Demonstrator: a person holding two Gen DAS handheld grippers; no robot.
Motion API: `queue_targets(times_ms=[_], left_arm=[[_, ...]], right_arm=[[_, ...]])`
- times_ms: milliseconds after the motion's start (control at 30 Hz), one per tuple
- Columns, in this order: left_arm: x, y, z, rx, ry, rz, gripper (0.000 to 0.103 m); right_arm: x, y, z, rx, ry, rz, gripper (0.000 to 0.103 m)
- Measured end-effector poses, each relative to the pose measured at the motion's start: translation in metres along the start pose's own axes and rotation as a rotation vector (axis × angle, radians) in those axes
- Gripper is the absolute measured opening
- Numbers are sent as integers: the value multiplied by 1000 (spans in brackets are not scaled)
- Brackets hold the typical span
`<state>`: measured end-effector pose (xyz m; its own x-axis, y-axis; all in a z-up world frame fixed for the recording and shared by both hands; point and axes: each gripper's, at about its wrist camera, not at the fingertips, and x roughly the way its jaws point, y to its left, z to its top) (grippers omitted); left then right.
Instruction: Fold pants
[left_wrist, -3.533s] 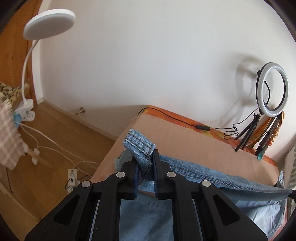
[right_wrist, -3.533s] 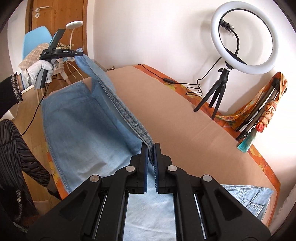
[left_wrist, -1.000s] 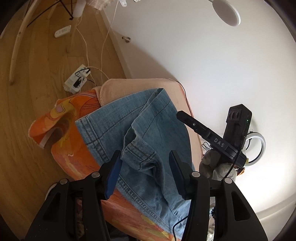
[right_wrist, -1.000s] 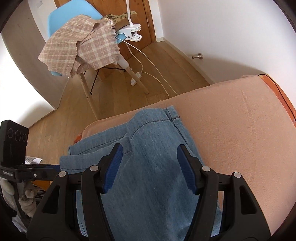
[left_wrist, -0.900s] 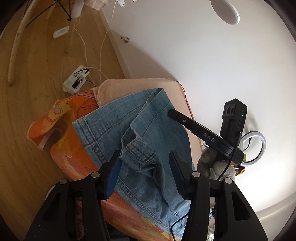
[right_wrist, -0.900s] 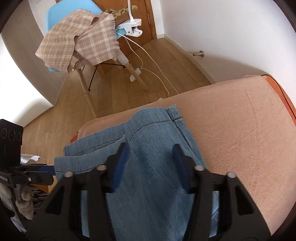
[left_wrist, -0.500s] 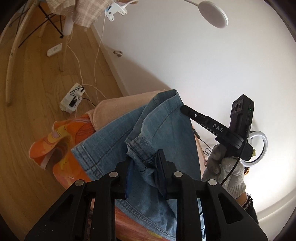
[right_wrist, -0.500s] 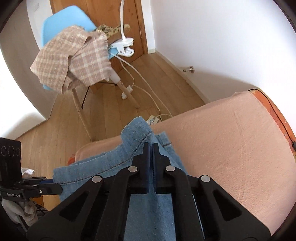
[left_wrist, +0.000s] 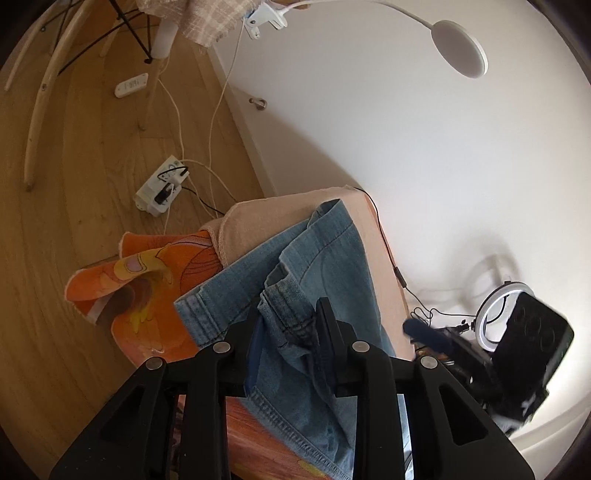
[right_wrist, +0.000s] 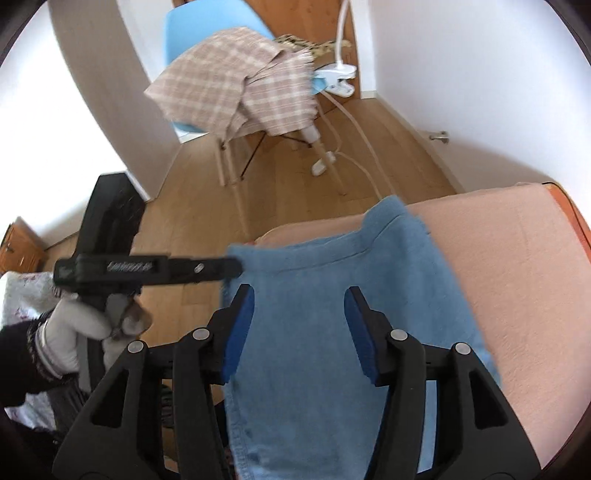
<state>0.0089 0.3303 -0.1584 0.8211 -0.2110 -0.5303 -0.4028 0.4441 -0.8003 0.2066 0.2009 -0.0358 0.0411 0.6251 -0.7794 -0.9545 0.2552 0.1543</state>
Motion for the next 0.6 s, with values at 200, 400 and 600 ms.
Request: queue_targets(times_ms=[200, 400, 600], left_arm=[[-14, -4, -1, 25, -41, 19, 32], [-27, 0, -9, -27, -21, -16, 33], [-19, -12, -14, -33, 40, -75, 46]], right_arm=[[36, 55, -37, -181, 124, -111, 54], [44, 48, -43, -133, 164, -115, 9], [22, 46, -38, -70, 114, -40, 5]])
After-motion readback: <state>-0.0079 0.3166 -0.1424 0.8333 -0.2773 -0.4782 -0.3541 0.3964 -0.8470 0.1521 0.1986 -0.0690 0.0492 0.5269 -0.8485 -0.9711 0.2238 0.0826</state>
